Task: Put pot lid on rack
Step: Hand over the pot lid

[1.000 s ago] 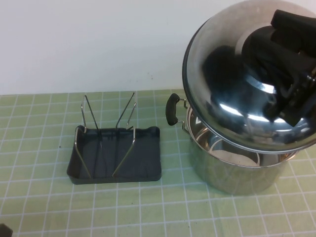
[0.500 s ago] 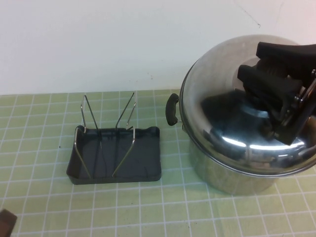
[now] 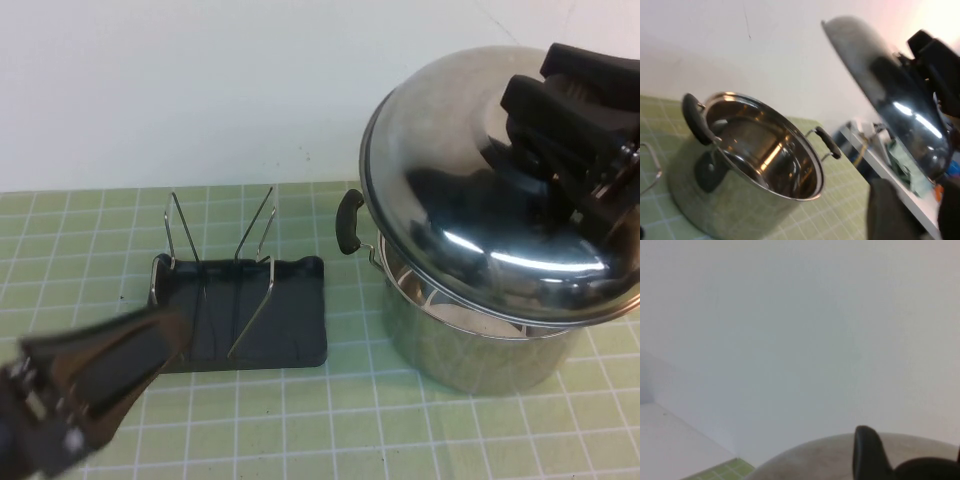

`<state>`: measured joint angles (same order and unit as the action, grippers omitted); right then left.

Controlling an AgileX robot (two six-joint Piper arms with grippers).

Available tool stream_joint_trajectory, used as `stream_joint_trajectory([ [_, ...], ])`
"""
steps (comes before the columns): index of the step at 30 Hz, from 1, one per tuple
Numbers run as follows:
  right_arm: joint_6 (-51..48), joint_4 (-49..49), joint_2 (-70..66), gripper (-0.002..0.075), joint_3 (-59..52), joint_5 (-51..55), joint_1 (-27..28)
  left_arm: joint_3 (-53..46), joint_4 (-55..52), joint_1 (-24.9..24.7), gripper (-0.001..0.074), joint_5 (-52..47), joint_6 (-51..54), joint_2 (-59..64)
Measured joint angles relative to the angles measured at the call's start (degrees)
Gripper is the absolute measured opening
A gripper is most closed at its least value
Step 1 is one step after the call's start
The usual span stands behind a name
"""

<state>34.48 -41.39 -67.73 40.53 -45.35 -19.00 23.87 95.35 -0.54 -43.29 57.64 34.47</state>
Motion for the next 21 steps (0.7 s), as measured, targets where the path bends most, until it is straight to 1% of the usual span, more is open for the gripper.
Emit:
stream_joint_trajectory([
  [4,0.2,0.9,0.0,0.0335,0.0,-3.5,0.0,6.0,0.6,0.0,0.0376,-5.9,1.4,11.8],
  [6,0.2,1.8,0.0,0.0335,0.0,-4.3,0.0,9.6,0.6,0.0,0.0446,-9.9,0.4,18.2],
  [7,0.2,2.4,0.0,0.0335,0.0,-4.4,0.0,11.8,0.6,0.0,0.0467,-12.1,0.0,21.3],
  [10,0.2,4.3,0.0,0.0335,0.0,-4.6,0.0,18.9,0.6,-0.3,0.0494,-17.4,-1.5,28.9],
  [12,0.2,5.2,0.0,0.0335,0.0,-4.9,0.0,23.9,0.6,-1.6,0.0501,-18.7,-2.1,34.0],
  [17,0.0,6.8,0.0,0.0335,0.0,-6.5,0.0,33.4,0.6,-8.0,0.0503,-18.8,-2.6,42.1],
  [21,-0.9,7.0,0.0,0.0335,0.0,-7.0,0.0,38.7,0.6,-13.8,0.0503,-16.3,-2.5,46.4],
])
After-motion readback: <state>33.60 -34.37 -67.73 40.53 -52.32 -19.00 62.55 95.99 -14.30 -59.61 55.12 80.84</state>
